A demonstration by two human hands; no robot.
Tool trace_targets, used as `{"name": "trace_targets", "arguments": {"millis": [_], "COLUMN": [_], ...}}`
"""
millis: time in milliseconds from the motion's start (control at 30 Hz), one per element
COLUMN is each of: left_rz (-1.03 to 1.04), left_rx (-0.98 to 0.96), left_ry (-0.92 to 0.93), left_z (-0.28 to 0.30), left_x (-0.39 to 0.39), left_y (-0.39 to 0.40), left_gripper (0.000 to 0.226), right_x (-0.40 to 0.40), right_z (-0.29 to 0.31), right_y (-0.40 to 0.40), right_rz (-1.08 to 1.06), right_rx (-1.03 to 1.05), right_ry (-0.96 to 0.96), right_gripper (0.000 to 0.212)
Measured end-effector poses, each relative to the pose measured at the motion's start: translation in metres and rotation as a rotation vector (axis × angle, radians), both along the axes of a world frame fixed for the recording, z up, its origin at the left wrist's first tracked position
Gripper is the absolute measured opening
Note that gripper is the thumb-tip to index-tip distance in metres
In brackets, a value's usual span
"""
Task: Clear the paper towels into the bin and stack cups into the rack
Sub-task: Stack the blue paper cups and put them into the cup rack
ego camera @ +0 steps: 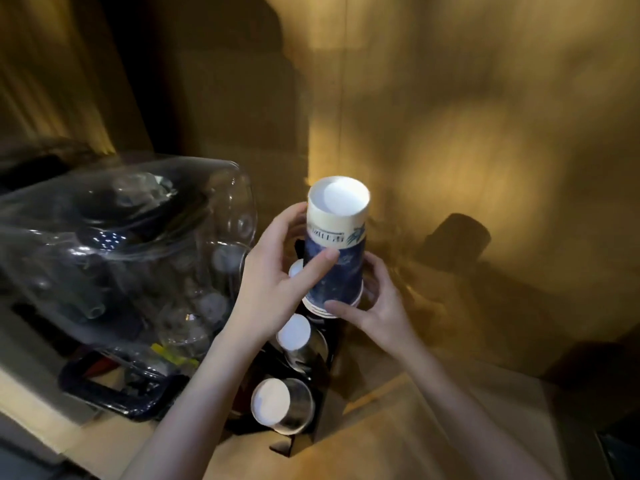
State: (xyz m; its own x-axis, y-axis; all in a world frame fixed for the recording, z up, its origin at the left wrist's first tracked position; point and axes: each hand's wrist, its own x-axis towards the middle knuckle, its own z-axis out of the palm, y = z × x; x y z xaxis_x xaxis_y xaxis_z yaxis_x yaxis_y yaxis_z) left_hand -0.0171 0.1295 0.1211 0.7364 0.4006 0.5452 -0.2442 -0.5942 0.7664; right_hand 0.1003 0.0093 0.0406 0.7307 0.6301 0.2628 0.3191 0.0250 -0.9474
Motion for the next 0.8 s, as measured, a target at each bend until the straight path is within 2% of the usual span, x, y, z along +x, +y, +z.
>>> {"name": "trace_targets", "arguments": {"millis": [133, 300, 400, 600, 800], "left_rz": [0.225, 0.403, 0.426, 0.417, 0.373], "left_rx": [0.174, 0.232, 0.23, 0.203, 0.112], "left_ry": [-0.008, -0.009, 0.047, 0.117, 0.168], "left_z": [0.008, 0.011, 0.008, -0.01, -0.034], "left_x": [0.004, 0.018, 0.026, 0.037, 0.051], "left_y": [0.01, 0.021, 0.027, 0.039, 0.049], "left_gripper": [0.07, 0.077, 0.079, 0.063, 0.07], "right_x": [0.01, 0.019, 0.023, 0.037, 0.039], "right_z": [0.0, -0.014, -0.023, -0.034, -0.04], "right_y": [0.031, 0.056, 0.065, 0.069, 0.071], "right_rz": [-0.036, -0.056, -0.052, -0.077, -0.125], "right_rx": [-0.034, -0.023, -0.047, -0.125, -0.236], "right_ry": [-0.096, -0.069, -0.053, -0.082, -0.133], "right_gripper": [0.078, 0.085, 0.085, 0.08, 0.085]}}
